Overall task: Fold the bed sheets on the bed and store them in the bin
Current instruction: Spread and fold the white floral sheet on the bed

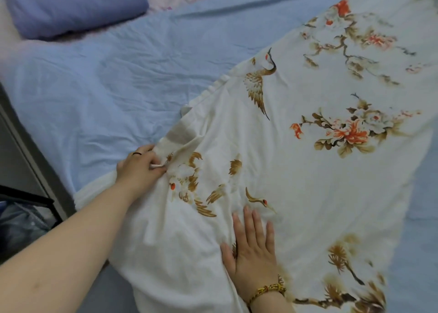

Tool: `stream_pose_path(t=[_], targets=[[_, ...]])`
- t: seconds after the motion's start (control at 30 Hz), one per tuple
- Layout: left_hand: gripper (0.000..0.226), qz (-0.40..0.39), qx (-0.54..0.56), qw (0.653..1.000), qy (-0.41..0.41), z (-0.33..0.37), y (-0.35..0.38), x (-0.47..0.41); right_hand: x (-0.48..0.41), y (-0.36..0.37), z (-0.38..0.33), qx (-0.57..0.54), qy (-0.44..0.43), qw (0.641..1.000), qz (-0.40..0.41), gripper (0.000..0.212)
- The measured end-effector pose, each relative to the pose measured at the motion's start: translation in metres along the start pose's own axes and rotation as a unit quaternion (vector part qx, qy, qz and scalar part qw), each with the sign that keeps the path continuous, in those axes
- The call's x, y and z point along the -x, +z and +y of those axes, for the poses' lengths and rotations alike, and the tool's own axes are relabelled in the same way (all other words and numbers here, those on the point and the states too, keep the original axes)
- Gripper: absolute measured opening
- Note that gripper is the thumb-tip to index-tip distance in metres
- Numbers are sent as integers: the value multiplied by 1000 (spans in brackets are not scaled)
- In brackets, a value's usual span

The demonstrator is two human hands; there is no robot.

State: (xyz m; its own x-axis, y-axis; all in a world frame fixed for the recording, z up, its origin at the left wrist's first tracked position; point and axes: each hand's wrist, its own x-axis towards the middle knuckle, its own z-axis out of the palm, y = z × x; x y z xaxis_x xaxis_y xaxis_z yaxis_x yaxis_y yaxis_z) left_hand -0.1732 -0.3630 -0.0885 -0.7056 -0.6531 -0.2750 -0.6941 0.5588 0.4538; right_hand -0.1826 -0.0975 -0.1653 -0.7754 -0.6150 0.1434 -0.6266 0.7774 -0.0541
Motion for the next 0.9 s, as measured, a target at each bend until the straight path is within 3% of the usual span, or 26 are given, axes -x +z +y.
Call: stream_pose_path(t=[0.1,0.17,0.4,0.53,0.6,0.7,0.8,0.9], targets=[[23,-1,107,993,-41,-3,-23,7,-6,-5,-1,22,-1,1000,-18,61],[27,24,123,990,-64,-12,-38,22,-7,-14,0,31,3,999,-44,58],[28,42,177,983,-25,-25,-58,50,3,-38,-5,63,34,997,3,43],[14,44,227,973,17,-33,-74,50,32,-62,-26,-13,167,986,19,53],[11,14,249,968,-12,-41,-79,46,55,-79,-30,-50,313,948,13,60],[27,-118,186,974,-57,-65,-78,51,105,-91,-28,-90,496,864,6,74],[37,-179,149,971,-56,-86,-73,57,129,-112,-35,-195,649,730,90,82],[26,-170,146,974,-36,-89,-72,61,126,-136,-23,-314,712,619,108,73]])
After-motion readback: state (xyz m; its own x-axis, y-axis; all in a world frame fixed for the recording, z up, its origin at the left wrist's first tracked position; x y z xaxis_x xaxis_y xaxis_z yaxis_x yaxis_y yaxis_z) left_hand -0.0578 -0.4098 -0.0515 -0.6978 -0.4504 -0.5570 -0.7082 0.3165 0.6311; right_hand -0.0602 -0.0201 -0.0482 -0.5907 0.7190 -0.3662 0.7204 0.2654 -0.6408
